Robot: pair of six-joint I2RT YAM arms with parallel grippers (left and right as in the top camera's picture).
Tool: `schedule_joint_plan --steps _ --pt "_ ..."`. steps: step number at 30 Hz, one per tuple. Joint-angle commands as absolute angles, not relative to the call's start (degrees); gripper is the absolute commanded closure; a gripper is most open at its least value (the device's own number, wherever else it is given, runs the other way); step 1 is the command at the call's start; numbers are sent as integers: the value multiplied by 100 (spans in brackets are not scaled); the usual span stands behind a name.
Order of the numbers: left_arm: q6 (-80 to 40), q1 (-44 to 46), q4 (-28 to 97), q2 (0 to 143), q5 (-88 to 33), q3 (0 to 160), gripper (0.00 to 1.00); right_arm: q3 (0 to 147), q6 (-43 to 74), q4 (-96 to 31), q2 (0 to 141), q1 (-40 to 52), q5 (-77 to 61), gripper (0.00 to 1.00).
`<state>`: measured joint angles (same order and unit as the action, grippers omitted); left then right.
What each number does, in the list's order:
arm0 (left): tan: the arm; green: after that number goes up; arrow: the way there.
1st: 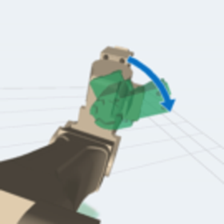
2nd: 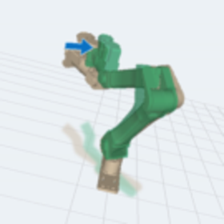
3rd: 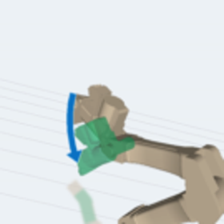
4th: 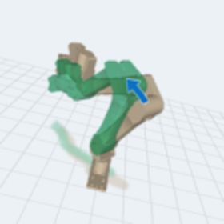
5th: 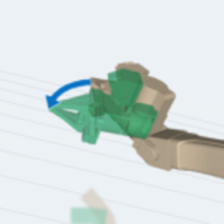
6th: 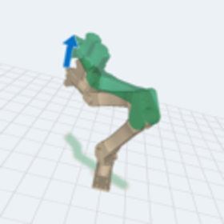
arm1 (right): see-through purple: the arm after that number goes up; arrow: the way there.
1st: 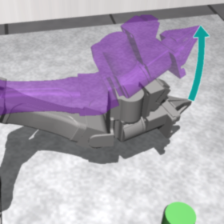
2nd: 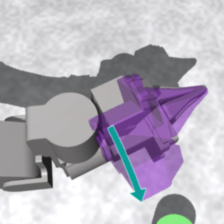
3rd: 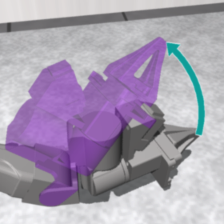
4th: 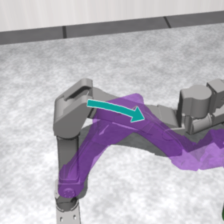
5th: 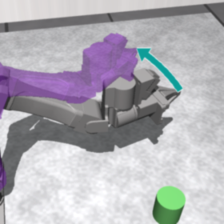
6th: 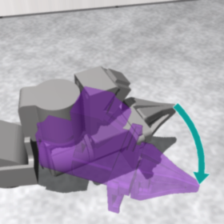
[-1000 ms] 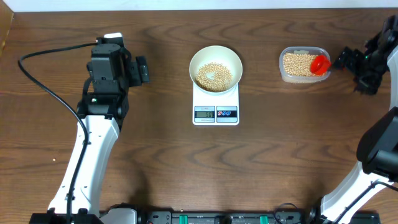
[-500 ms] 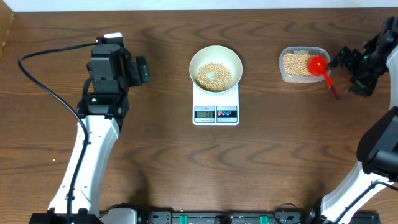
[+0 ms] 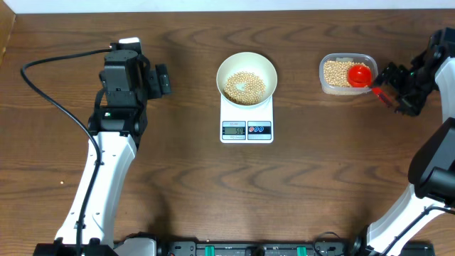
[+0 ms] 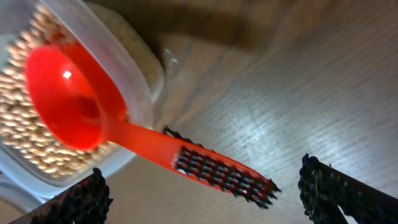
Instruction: Scoop item into bowl and weigh 50g on scale
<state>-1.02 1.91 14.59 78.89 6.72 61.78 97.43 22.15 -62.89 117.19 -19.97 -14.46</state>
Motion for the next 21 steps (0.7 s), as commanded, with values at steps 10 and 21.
schedule_joint_plan --steps 10,21 --pt "-1 167 1455 7920 663 6211 1 10342 1562 -6718 10162 -2239 -1977 1" --pt "-1 167 1455 7920 663 6211 1 10339 871 -7159 8246 -1949 -2587 1"
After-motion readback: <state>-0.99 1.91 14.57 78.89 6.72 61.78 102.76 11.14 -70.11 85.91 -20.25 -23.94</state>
